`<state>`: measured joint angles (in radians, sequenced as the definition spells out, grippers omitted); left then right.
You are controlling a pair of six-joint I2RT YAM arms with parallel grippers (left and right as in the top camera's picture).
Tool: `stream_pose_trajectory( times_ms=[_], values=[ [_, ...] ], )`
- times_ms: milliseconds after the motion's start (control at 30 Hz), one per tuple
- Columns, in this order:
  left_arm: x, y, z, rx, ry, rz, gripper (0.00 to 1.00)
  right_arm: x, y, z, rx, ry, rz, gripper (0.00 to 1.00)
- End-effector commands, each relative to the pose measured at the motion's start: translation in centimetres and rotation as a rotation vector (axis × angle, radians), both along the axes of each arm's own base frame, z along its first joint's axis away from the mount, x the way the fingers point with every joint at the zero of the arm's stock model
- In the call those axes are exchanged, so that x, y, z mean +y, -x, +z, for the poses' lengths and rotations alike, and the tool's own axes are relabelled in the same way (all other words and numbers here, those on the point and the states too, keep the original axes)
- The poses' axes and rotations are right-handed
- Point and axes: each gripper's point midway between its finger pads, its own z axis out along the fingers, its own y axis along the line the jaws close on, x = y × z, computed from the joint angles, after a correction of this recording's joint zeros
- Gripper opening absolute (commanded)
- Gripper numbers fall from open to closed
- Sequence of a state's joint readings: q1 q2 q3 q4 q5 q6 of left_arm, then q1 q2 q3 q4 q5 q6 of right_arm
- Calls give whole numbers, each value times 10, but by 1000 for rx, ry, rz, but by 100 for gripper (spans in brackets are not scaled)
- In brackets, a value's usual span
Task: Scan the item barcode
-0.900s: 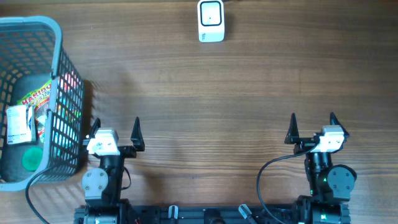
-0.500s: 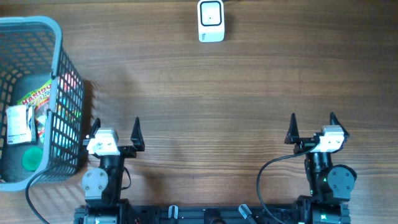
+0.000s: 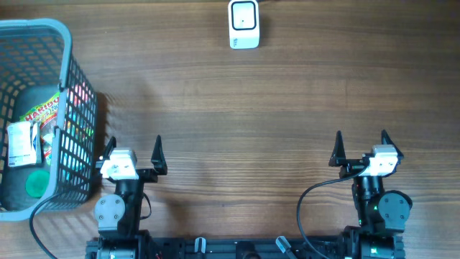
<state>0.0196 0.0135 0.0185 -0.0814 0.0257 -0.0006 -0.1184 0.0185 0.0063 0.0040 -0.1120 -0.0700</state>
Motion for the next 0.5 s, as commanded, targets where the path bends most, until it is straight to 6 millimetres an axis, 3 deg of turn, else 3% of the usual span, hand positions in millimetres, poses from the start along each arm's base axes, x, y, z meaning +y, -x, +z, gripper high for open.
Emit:
stream_pose_trajectory(
  times_ms=[0, 467],
  values=[
    [-3, 0, -3, -3, -15, -17, 100, 4, 0, 0, 0, 9, 21, 100],
    [-3, 0, -3, -2, -15, -17, 100, 4, 0, 0, 0, 8, 21, 100]
  ],
)
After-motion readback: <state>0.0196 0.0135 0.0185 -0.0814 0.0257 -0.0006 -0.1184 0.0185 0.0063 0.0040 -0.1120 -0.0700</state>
